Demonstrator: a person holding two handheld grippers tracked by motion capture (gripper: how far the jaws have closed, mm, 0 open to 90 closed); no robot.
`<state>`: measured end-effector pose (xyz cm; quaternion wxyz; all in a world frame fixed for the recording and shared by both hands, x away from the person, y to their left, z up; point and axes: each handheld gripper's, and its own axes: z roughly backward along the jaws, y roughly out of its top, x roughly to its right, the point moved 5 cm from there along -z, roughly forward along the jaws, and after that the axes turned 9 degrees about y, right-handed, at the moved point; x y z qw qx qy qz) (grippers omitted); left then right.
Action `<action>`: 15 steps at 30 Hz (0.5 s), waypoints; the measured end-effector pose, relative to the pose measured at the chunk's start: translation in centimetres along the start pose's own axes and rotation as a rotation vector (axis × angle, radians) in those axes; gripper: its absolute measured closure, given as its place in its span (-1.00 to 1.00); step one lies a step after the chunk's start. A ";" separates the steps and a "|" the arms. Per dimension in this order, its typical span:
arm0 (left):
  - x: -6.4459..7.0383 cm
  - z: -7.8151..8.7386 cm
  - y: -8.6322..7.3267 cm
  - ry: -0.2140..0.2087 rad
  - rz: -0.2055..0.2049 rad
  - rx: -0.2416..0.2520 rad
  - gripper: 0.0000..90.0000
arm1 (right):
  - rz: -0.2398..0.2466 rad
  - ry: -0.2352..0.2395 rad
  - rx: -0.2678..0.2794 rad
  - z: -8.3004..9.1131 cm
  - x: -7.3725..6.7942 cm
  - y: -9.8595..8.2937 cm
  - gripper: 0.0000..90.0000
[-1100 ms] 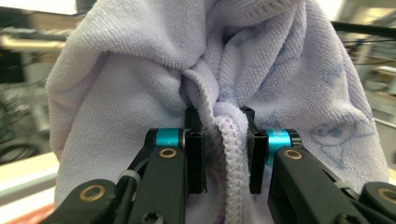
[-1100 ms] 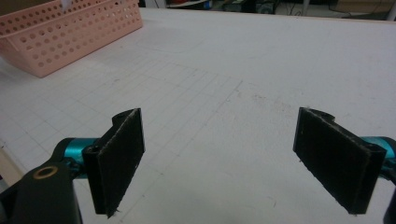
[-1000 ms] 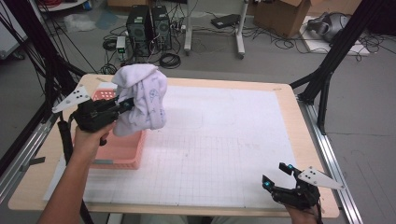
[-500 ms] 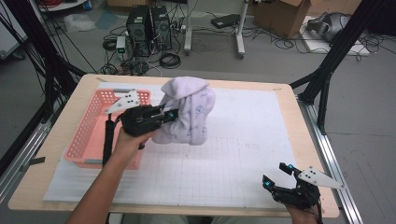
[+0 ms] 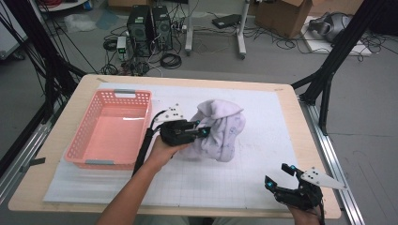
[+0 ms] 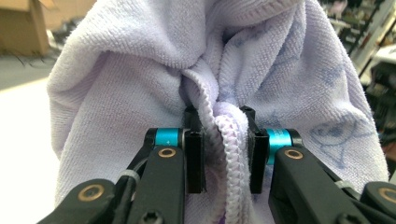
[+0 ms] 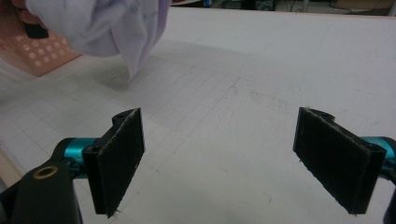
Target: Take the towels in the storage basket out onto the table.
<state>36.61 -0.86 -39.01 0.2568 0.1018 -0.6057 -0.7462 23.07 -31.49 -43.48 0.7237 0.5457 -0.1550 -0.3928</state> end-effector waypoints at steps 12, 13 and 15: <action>-0.4 -4.0 -4.1 0.034 0.042 -0.140 0.55 | -0.010 0.008 -0.005 -0.2 0.2 -0.2 -0.66; -0.6 -4.2 -4.3 0.055 0.068 -0.149 0.42 | -0.009 0.007 -0.006 -0.2 0.2 -0.2 -0.66; -1.0 -4.2 -4.2 0.116 0.122 -0.152 -0.04 | -0.006 0.009 -0.009 -0.3 0.3 -0.2 -0.66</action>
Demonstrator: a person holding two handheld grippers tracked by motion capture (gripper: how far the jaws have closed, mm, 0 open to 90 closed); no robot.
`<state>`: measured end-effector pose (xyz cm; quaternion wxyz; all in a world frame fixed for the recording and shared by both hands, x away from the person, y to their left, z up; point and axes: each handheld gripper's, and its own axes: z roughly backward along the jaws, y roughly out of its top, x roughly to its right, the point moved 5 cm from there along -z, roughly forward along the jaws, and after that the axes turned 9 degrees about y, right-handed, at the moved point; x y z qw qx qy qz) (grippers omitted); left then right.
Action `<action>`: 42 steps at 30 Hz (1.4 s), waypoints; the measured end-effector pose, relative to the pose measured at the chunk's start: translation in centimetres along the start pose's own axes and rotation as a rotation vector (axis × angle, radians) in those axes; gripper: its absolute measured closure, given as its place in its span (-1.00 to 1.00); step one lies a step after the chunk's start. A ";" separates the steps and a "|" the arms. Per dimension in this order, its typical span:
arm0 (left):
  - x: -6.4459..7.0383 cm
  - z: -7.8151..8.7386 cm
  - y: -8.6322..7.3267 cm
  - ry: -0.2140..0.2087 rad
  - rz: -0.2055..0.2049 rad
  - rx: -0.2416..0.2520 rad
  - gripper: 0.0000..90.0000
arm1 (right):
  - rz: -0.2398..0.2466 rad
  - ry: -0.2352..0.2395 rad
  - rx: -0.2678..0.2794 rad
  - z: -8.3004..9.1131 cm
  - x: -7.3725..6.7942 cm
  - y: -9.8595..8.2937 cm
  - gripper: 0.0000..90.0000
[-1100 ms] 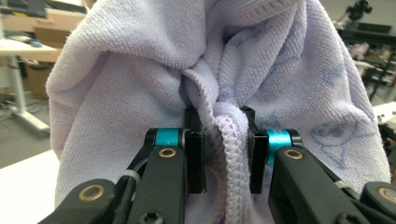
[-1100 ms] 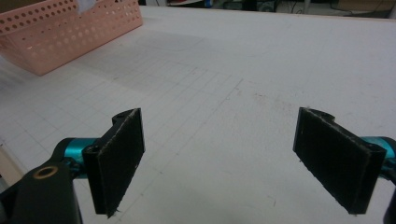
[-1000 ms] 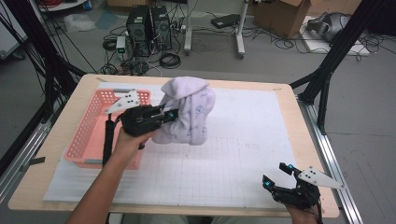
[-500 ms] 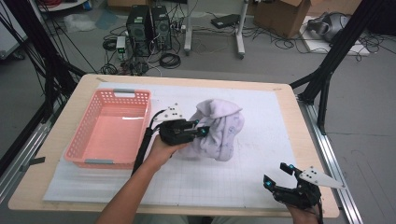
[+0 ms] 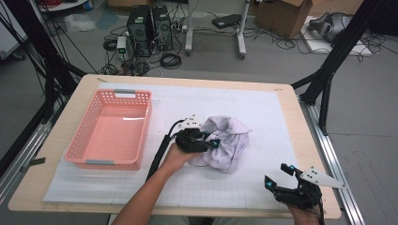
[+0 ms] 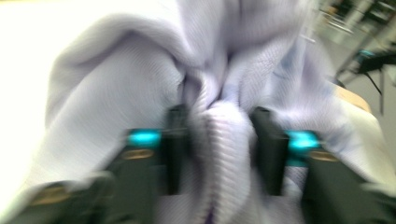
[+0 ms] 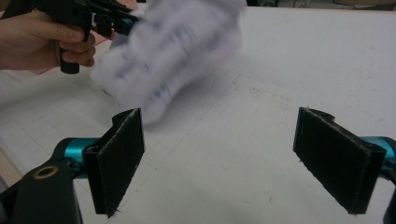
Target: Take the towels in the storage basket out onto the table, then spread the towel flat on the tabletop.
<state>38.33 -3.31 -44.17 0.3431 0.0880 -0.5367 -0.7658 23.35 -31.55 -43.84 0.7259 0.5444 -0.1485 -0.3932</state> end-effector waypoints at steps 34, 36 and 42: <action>-1.1 7.9 -0.5 0.138 -0.058 0.072 -0.57 | -0.021 -0.025 0.011 0.2 0.7 0.1 -0.66; -0.8 7.8 -0.5 0.128 -0.069 0.071 -0.56 | -0.027 -0.025 0.015 0.1 0.7 0.2 -0.66; -0.1 7.2 -0.7 0.071 -0.109 0.054 -0.40 | -0.024 -0.020 -0.004 -0.4 0.6 0.0 -0.66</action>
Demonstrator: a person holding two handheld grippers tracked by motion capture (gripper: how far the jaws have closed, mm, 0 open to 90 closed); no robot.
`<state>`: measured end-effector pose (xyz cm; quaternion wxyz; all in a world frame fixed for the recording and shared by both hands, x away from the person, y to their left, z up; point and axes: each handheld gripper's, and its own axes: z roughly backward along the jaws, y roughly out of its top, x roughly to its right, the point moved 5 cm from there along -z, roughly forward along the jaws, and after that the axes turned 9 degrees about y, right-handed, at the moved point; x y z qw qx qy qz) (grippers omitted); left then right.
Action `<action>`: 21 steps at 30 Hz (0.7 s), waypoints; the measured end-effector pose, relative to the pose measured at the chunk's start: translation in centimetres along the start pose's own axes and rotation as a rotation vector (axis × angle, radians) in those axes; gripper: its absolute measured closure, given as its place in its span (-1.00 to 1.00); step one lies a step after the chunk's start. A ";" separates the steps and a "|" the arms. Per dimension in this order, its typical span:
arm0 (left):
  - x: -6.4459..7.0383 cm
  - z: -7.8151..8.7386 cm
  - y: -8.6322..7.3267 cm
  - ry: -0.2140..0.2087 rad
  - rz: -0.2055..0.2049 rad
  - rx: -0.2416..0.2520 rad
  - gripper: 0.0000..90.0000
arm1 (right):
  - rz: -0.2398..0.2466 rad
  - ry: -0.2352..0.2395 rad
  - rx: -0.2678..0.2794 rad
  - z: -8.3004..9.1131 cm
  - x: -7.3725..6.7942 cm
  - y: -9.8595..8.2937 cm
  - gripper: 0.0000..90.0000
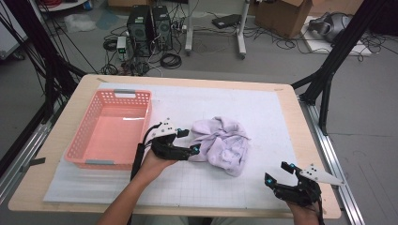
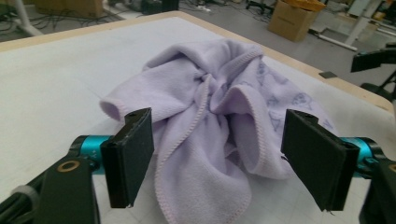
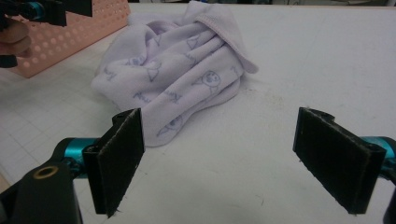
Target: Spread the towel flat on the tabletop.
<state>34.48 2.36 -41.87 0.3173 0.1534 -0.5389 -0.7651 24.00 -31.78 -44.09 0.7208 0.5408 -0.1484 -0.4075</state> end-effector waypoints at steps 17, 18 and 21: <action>5.1 -5.7 -1.8 -0.112 -0.179 -0.171 -0.31 | 0.000 -0.002 -0.017 0.6 0.2 -0.5 -0.66; 5.3 -6.1 -2.1 -0.111 -0.208 -0.195 -0.25 | -0.006 0.000 -0.020 0.5 0.2 -0.6 -0.66; 5.7 -6.8 -2.8 -0.111 -0.267 -0.241 0.64 | -0.003 0.006 -0.024 0.3 0.2 -0.6 -0.66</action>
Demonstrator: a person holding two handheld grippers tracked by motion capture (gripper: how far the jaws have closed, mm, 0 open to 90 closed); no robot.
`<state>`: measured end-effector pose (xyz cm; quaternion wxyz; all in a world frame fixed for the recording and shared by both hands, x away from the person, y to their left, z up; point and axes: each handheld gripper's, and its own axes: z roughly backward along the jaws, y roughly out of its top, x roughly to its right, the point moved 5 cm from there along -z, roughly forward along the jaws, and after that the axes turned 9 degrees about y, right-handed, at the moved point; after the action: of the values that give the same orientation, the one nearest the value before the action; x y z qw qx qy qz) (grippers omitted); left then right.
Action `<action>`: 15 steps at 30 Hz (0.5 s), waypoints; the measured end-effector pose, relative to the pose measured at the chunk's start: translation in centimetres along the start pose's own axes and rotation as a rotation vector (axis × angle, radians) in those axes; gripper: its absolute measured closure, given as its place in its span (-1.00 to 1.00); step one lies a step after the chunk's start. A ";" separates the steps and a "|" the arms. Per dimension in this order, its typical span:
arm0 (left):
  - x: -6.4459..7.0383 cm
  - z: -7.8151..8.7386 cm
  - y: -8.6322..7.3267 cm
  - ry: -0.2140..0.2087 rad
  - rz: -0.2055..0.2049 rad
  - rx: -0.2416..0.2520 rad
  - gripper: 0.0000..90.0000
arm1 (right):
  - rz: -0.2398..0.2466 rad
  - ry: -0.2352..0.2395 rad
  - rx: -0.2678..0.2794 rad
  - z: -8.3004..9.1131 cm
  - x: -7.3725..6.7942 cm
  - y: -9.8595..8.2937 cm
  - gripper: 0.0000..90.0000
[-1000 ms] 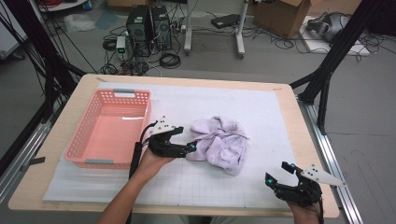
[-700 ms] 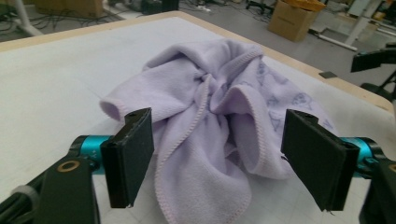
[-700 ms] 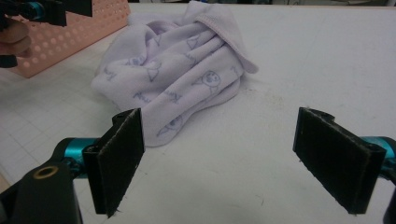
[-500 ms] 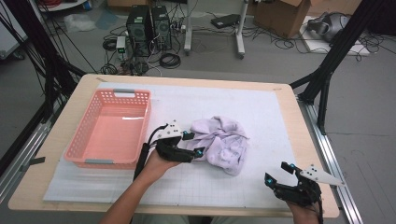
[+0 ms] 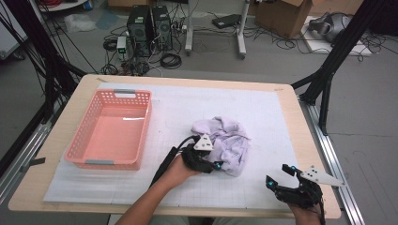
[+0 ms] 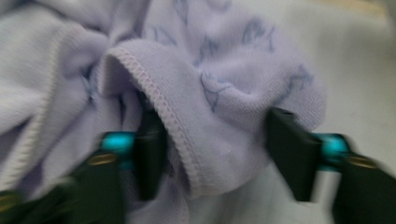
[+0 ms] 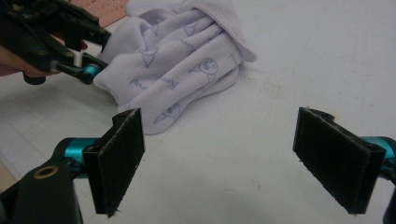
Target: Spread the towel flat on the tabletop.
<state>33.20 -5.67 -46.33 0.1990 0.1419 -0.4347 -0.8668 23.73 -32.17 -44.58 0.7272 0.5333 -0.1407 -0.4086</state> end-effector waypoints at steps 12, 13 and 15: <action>-3.7 4.5 5.5 0.043 0.143 0.328 0.94 | 0.042 0.060 -0.064 -3.6 -0.1 1.0 -0.61; -4.3 4.7 5.9 0.056 0.155 0.338 0.94 | 0.053 0.068 -0.069 -4.0 -0.1 1.2 -0.61; -5.6 4.8 6.3 0.096 0.181 0.342 0.94 | 0.069 0.092 -0.086 -5.0 0.0 1.7 -0.54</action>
<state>37.51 -3.18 -38.03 0.2697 0.1752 -0.5765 -0.7511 27.65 -28.69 -45.03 0.7689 0.5145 -0.1077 -0.3640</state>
